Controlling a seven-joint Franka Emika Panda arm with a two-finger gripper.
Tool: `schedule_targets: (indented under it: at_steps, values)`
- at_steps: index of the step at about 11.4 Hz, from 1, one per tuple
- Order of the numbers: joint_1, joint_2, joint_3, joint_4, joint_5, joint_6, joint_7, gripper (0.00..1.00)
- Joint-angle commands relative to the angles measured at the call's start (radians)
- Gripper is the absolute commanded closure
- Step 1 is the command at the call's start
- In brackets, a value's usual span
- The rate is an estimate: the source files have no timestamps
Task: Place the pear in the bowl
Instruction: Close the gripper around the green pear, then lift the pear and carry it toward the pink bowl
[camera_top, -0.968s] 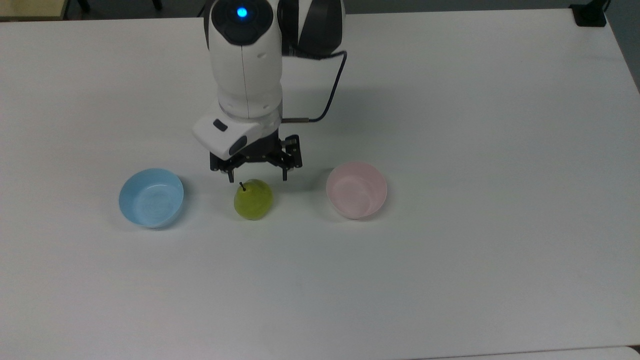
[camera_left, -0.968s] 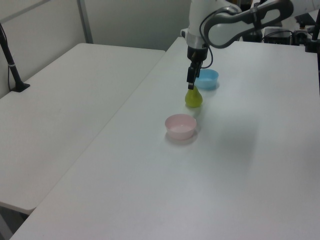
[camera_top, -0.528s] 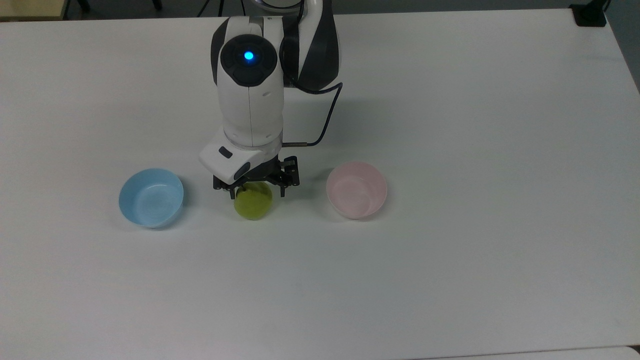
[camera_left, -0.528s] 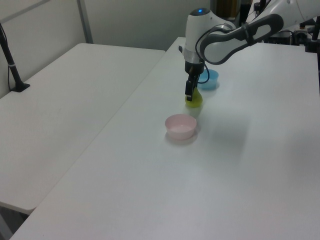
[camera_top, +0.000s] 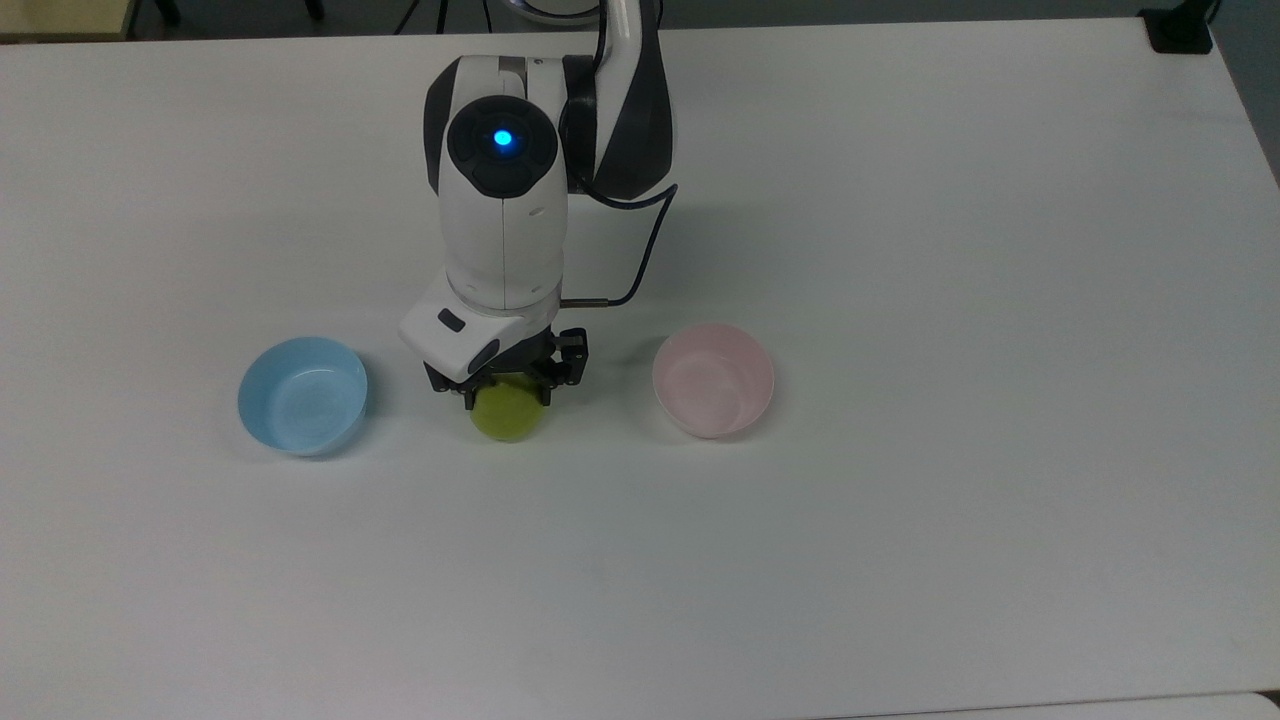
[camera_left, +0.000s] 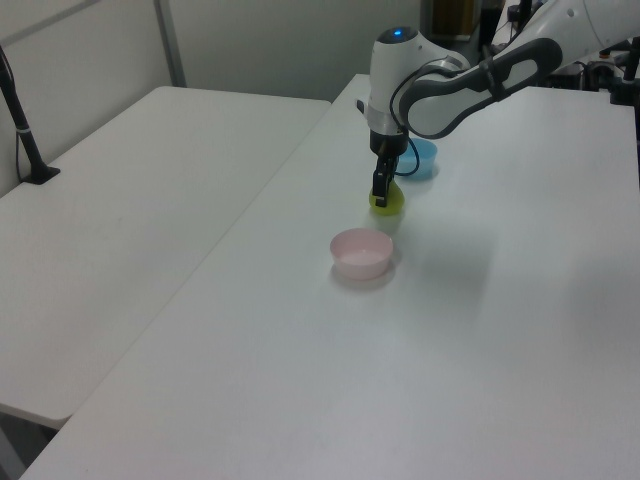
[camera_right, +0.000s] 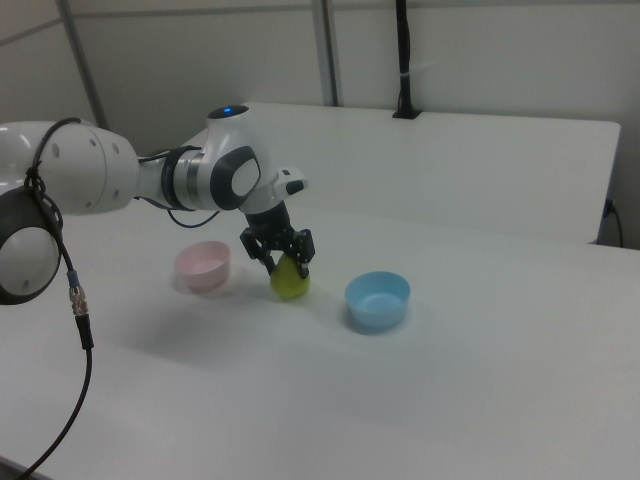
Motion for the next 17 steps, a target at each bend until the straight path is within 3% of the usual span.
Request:
schedule_targets:
  at_steps: [1,9,14,17]
  values:
    - [0.002,-0.009,-0.007,-0.01,-0.011,0.013,-0.016,0.62]
    - [0.019,-0.234,0.002,-0.003,-0.003,-0.223,0.058,0.62]
    - [0.175,-0.218,0.009,-0.001,-0.005,-0.214,0.22,0.62]
    - [0.24,-0.173,0.009,-0.006,0.005,-0.101,0.285,0.61]
